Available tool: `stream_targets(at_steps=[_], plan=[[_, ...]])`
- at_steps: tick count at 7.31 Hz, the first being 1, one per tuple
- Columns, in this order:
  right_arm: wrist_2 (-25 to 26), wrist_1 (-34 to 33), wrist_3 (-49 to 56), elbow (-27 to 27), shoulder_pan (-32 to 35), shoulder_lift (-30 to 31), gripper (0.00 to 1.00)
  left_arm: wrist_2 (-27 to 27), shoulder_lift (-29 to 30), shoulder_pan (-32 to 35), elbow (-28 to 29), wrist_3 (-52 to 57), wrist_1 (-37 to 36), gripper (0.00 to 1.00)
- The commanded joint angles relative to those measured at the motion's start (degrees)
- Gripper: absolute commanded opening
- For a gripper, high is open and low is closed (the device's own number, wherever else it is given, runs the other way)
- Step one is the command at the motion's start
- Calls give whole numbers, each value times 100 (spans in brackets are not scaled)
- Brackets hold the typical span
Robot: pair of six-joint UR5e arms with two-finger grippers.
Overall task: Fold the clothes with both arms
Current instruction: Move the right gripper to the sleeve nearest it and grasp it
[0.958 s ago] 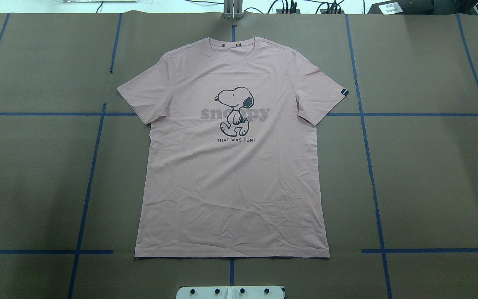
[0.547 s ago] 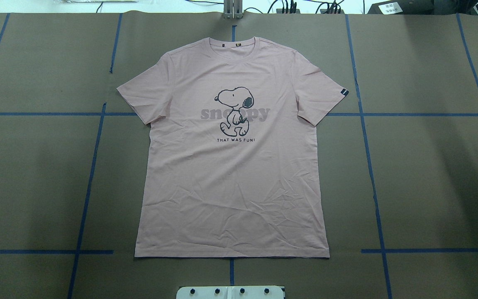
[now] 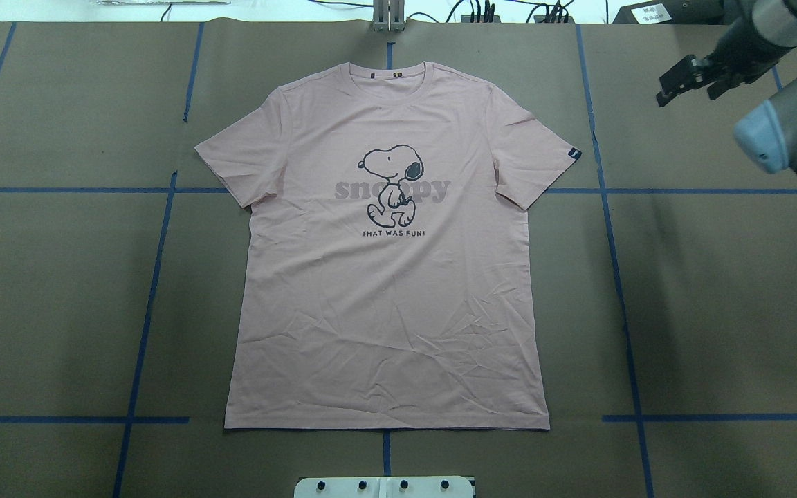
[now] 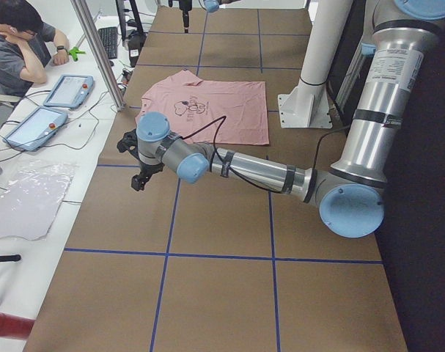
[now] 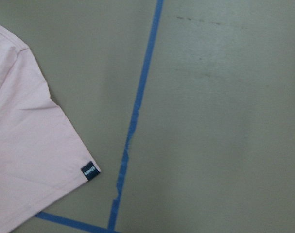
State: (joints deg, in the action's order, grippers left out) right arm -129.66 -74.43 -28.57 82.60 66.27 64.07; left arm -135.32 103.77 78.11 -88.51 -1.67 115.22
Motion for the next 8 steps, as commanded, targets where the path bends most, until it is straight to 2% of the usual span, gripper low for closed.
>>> stream_targets(at_steps=[1, 2, 3, 4, 7, 8], plan=[[466, 1835, -1590, -750, -700, -122, 100, 191, 248, -278, 272, -297, 106, 100], [929, 2244, -2234, -928, -1033, -140, 100, 191, 284, -340, 264, -717, 115, 100], [1256, 2231, -2327, -1165, -1237, -349, 100, 191, 345, -410, 281, -982, 124, 100], [1285, 2248, -2328, -1420, -1326, -508, 100, 199, 398, -463, 290, -1106, 124, 100], [1523, 2222, -2293, -1563, -1459, -527, 99, 278, 451, -525, 281, -1274, 133, 100], [1523, 2222, -2293, -1572, -1459, -527, 94, 278, 451, -525, 281, -1274, 176, 100]])
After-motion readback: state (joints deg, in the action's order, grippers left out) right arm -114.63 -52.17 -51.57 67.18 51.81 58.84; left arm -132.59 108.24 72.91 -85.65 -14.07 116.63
